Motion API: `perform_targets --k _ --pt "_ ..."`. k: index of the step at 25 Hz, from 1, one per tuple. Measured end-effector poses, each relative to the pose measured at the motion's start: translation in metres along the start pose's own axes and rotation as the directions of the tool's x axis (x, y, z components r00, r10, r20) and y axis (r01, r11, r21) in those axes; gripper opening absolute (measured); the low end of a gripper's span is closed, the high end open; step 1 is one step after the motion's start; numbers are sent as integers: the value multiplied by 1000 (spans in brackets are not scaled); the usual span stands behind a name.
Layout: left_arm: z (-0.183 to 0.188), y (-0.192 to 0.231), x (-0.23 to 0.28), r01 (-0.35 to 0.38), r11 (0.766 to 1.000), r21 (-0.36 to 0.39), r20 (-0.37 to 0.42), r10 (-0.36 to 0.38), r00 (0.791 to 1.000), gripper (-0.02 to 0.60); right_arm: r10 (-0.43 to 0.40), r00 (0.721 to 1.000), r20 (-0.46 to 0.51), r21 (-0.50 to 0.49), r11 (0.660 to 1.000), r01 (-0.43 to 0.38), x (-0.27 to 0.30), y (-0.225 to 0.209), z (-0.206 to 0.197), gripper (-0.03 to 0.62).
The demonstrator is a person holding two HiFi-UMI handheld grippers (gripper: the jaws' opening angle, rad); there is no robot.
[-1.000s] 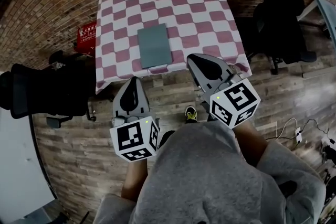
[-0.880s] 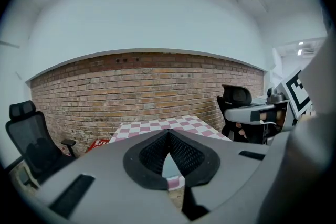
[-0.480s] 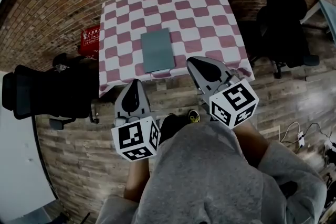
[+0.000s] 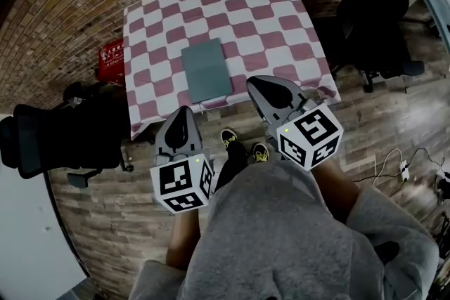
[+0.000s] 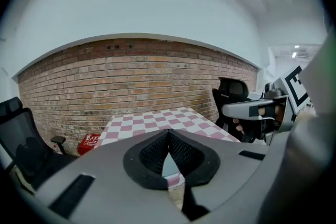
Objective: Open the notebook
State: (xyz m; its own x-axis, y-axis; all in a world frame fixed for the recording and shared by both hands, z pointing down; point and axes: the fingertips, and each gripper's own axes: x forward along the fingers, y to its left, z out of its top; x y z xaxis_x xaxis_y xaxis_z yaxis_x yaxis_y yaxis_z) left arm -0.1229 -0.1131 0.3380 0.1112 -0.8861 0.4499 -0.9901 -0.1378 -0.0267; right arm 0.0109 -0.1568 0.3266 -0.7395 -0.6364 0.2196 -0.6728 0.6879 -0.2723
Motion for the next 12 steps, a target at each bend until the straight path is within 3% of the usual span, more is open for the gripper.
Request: perform_targets --k 12 --pt "-22 19 55 126 988 84 -112 -116 987 11 -83 994 -78 29 996 85 44 -16 -23 32"
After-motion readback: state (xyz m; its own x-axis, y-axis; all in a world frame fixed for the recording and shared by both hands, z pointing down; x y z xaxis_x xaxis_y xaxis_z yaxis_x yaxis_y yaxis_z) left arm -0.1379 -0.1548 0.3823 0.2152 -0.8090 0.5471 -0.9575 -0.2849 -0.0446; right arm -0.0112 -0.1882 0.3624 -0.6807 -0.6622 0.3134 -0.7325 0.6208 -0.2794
